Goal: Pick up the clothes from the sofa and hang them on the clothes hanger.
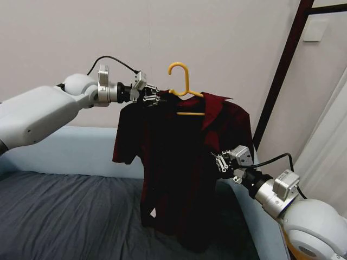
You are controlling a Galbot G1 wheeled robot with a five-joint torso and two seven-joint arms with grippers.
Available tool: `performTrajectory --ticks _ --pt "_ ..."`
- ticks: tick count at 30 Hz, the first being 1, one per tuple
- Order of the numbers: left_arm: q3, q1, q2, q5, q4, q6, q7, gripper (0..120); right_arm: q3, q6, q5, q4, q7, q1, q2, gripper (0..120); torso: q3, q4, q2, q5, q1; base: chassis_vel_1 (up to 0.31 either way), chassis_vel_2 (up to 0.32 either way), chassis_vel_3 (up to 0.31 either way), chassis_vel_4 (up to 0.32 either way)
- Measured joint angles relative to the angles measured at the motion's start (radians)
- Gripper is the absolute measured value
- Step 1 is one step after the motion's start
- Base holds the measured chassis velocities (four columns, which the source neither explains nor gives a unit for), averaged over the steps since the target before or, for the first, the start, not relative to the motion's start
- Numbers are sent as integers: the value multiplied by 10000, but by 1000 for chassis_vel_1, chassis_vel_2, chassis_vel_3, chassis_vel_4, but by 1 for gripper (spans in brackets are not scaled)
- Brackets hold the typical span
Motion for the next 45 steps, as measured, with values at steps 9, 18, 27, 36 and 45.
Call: performTrajectory --ticks 9,18,27,36,45 --pt "518 -554 -376 -59 250 88 -105 11 -594 110 -535 -690 -42 503 219 0 0 -1 0 0 0 0 0 0 0" --pt "651 -775 -955 -11 705 98 -495 11 -747 332 -1739 -866 -397 98 225 0 0 -1 0 -1 0 0 0 0 0" --pt "386 -490 -927 81 221 142 -935 11 -448 -130 -1321 -562 221 -61 286 14 0 -2 -2 -3 0 0 0 0 0" --pt "306 -405 -742 413 221 180 -1265 11 106 -475 -1413 420 634 -1455 287 45 0 -1 -2 -3 -1 0 0 0 0" --pt "113 -225 -379 729 -247 221 -1758 11 719 -722 1652 938 2652 -842 762 80 0 2 -2 -4 0 0 0 0 0"
